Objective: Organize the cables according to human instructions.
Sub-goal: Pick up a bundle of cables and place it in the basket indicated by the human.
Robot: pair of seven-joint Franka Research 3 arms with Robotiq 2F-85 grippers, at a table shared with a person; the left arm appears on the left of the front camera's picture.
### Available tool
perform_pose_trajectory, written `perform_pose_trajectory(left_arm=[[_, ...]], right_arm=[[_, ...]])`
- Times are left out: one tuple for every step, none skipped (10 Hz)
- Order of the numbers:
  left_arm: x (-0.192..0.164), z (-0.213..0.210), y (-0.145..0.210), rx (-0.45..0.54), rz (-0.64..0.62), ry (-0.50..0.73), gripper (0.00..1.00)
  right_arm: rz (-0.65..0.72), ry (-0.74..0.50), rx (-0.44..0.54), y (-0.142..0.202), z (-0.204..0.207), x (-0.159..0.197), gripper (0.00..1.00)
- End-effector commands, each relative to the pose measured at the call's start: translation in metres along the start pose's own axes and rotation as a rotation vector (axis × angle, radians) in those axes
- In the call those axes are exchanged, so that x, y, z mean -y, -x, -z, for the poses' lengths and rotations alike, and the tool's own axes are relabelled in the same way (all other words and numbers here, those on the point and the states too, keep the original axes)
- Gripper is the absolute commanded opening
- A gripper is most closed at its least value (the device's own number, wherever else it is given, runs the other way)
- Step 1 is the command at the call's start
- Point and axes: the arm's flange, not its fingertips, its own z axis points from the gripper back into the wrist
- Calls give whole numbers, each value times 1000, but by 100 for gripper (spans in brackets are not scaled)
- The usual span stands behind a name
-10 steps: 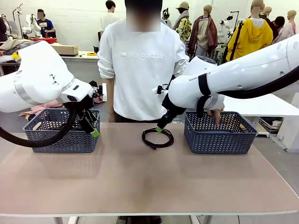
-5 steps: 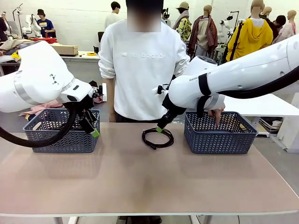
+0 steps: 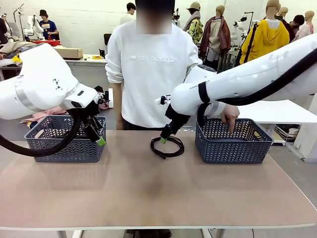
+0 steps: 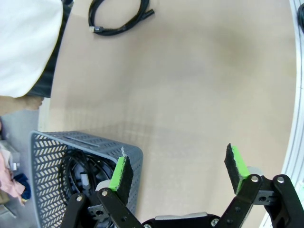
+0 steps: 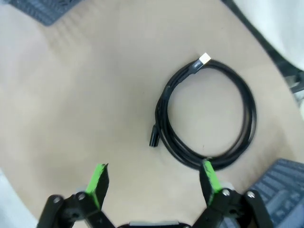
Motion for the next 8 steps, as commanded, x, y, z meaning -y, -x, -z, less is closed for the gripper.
perform_pose_trajectory(left_arm=[[-2,-2,1,-7,-2,2,100],[-2,-2,1,-7,-2,2,100],[-2,-2,1,-7,-2,2,100],[-2,-2,1,-7,-2,2,100],[-2,-2,1,-7,-2,2,100],[-2,-2,1,-7,-2,2,100],[-2,-2,1,-7,-2,2,100],[-2,-2,1,-7,-2,2,100]], right_arm=[[35,-9,-65,-37,11,8,100],[47,-14,-95,-49,24,10,100],[40,-17,-111,-58,34,9,100],[46,-10,-128,-63,44,9,100],[53,3,-139,-68,54,12,100],[62,12,-141,-71,64,14,100],[68,12,-158,-74,74,16,100],[66,18,-172,-75,80,15,100]])
